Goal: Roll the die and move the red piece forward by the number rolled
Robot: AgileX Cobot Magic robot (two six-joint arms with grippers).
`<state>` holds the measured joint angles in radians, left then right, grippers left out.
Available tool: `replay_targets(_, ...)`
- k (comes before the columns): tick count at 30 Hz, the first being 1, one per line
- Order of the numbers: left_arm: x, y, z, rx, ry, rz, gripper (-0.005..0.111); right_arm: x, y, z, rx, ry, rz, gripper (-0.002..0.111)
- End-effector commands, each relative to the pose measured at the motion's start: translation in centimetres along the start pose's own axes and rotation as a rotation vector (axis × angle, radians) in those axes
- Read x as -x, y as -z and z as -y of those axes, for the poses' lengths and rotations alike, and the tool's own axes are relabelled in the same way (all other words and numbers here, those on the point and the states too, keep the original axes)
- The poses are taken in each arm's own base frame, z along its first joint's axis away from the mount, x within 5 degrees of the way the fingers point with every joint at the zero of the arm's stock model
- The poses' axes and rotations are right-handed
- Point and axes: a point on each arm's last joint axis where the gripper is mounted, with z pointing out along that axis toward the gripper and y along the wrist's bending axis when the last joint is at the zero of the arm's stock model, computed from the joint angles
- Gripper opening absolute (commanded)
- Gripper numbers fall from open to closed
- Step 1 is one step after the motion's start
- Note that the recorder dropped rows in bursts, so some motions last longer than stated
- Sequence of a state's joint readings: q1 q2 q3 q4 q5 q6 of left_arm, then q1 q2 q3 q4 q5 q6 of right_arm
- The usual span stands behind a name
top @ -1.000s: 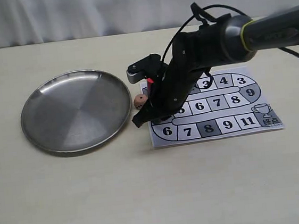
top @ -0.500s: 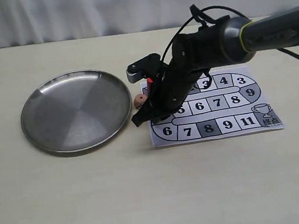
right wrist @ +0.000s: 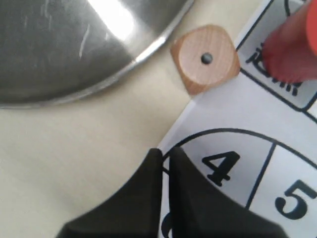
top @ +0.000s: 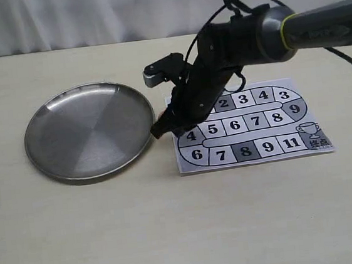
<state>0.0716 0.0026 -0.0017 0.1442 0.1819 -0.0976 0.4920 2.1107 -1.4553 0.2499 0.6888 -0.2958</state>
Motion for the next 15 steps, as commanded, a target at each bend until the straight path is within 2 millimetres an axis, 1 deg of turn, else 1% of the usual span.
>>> replay_targets(1, 0.0, 0.0, 0.0, 0.002, 0.002, 0.009, 0.000, 3.1, 5.5, 0.9, -0.046, -0.021, 0.112, 0.005)
replay_targets(2, 0.0, 0.0, 0.0, 0.002, 0.002, 0.009, 0.000, 3.8, 6.4, 1.3, -0.095, -0.021, 0.140, 0.005)
replay_targets(3, 0.0, 0.0, 0.0, 0.002, 0.002, 0.009, 0.000, 4.0, 6.7, 1.5, -0.124, -0.023, 0.150, 0.005)
replay_targets(4, 0.0, 0.0, 0.0, 0.002, 0.002, 0.009, 0.000, 4.3, 6.9, 1.9, -0.164, -0.045, 0.167, 0.010)
replay_targets(5, 0.0, 0.0, 0.0, 0.002, 0.002, 0.009, 0.000, 4.6, 6.8, 2.2, -0.192, -0.060, 0.200, 0.018)
replay_targets(6, 0.0, 0.0, 0.0, 0.002, 0.002, 0.009, 0.000, 4.7, 6.4, 2.4, -0.205, -0.064, 0.206, 0.027)
replay_targets(8, 0.0, 0.0, 0.0, 0.002, 0.002, 0.009, 0.000, 4.8, 5.3, 2.6, -0.202, -0.085, 0.217, 0.048)
replay_targets(9, 0.0, 0.0, 0.0, 0.002, 0.002, 0.009, 0.000, 4.7, 4.6, 2.7, -0.201, -0.086, 0.205, 0.056)
replay_targets(12, 0.0, 0.0, 0.0, 0.002, 0.002, 0.009, 0.000, 4.5, 3.2, 3.0, -0.200, -0.089, 0.187, 0.065)
replay_targets(15, 0.0, 0.0, 0.0, 0.002, 0.002, 0.009, 0.000, 4.6, 2.3, 3.1, -0.200, -0.087, 0.202, 0.068)
